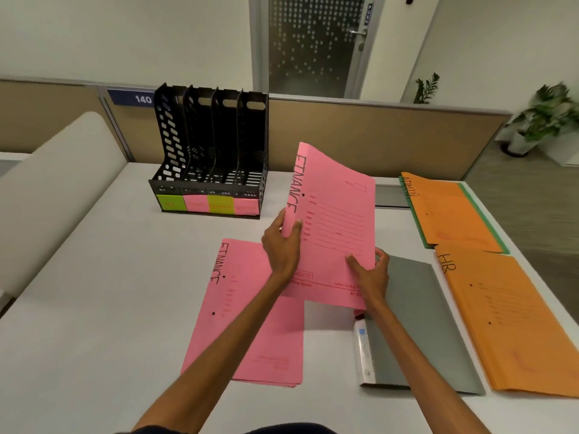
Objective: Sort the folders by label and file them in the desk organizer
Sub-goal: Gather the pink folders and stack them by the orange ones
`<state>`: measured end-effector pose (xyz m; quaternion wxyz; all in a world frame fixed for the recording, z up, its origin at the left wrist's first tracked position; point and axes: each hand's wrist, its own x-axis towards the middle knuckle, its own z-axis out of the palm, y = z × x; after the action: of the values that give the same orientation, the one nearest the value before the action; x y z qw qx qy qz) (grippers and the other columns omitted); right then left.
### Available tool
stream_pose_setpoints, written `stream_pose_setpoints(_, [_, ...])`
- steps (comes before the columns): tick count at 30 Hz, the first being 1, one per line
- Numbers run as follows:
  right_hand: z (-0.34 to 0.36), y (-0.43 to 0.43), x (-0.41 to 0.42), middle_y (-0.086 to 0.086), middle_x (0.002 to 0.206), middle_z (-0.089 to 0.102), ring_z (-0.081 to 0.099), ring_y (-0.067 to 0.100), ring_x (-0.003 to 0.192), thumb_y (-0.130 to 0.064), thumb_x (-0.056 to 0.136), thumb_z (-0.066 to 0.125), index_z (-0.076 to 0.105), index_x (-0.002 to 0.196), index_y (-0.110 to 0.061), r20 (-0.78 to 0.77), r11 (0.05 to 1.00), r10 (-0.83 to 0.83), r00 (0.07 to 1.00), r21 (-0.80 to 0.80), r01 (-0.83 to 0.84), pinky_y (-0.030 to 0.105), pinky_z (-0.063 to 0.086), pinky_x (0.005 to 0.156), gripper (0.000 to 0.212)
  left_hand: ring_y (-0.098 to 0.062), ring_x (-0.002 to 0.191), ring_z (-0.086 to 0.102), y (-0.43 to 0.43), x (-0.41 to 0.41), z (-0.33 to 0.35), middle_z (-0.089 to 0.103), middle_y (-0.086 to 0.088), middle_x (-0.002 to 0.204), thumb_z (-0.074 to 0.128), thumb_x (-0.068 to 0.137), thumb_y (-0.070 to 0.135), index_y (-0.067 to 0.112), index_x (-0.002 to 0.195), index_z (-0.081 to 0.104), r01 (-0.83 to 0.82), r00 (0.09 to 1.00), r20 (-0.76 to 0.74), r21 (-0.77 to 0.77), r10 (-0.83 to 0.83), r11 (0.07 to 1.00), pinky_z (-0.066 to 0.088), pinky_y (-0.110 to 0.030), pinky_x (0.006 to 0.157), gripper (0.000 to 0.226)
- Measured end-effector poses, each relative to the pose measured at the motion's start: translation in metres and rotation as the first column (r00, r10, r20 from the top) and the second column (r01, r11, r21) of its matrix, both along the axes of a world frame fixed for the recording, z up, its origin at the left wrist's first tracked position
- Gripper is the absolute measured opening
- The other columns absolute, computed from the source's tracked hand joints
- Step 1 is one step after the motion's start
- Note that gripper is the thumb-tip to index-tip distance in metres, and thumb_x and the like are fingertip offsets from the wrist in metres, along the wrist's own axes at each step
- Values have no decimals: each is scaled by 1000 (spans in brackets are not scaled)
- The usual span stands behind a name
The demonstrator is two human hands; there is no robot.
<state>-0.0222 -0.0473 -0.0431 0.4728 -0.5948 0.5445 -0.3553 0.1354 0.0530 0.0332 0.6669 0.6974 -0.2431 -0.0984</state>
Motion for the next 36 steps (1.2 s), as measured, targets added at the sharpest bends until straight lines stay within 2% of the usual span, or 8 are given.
stream_pose_setpoints(4, [6, -36, -9, 11, 123, 62, 66, 31, 97, -40, 76, 79, 35, 134, -19, -21, 999, 53, 998, 8, -53, 43, 58, 82, 76, 21, 77, 59, -38, -25, 15, 59, 32, 105, 65, 88, 13, 12, 132, 58, 4, 999, 46, -7, -4, 1000, 48, 0, 71, 44])
stream_pose_setpoints(10, [7, -81, -21, 14, 125, 60, 65, 30, 97, -36, 77, 79, 33, 136, -15, 11, 996, 81, 997, 21, -82, 38, 57, 80, 77, -16, 89, 70, -85, -45, 29, 68, -1, 119, 59, 94, 14, 14, 139, 52, 91, 995, 26, 25, -91, 996, 61, -37, 76, 45])
stream_pose_setpoints(16, [7, -126, -37, 11, 126, 60, 64, 30, 104, -37, 73, 83, 36, 135, -17, -8, 999, 51, 999, -5, -51, 43, 57, 87, 80, -13, 83, 70, -122, -51, 19, 69, 3, 107, 60, 91, 11, 15, 129, 59, 85, 996, 4, 22, -85, 996, 62, -31, 71, 39])
stream_pose_setpoints(19, [10, -153, -44, 8, 124, 61, 62, 27, 106, -36, 68, 87, 39, 132, -19, -28, 999, 20, 999, -44, -22, 43, 56, 87, 81, -15, 97, 62, -142, -52, 4, 58, 4, 114, 67, 86, 14, 16, 121, 56, 67, 998, -13, 112, -66, 992, 59, -35, 82, 37])
stream_pose_setpoints(23, [14, -195, -49, 3, 121, 62, 60, 21, 101, -31, 67, 88, 41, 128, -23, -69, 993, -45, 997, -111, 37, 30, 50, 79, 77, -18, 90, 64, -165, -47, -24, 62, 4, 105, 72, 82, 12, 17, 112, 52, 198, 980, -57, 274, -189, 941, 55, -31, 75, 36])
stream_pose_setpoints(28, [8, -244, -43, 4, 118, 66, 63, 27, 99, -33, 67, 87, 40, 126, -25, -171, 992, -79, 982, -108, 62, 40, 55, 78, 76, -26, 103, 63, -196, -43, -59, 62, -7, 118, 71, 81, 5, 12, 114, 50, 284, 959, -111, 429, -262, 858, 54, -31, 78, 40])
stream_pose_setpoints(32, [-7, -271, -34, 8, 122, 65, 63, 32, 105, -31, 70, 85, 40, 130, -19, -282, 996, -75, 957, -77, 55, 43, 54, 82, 75, -19, 94, 61, -228, -37, -76, 63, -10, 117, 68, 83, 5, 6, 116, 52, 282, 958, -91, 470, -272, 836, 50, -23, 74, 37])
stream_pose_setpoints(36, [-22, -292, -21, 14, 128, 58, 54, 35, 116, -23, 73, 81, 40, 135, -10, -392, 994, -35, 920, -106, -7, 44, 50, 90, 76, -29, 105, 62, -257, -25, -96, 61, -15, 119, 66, 82, 1, 2, 116, 52, 271, 957, -83, 584, -276, 765, 53, -30, 83, 36])
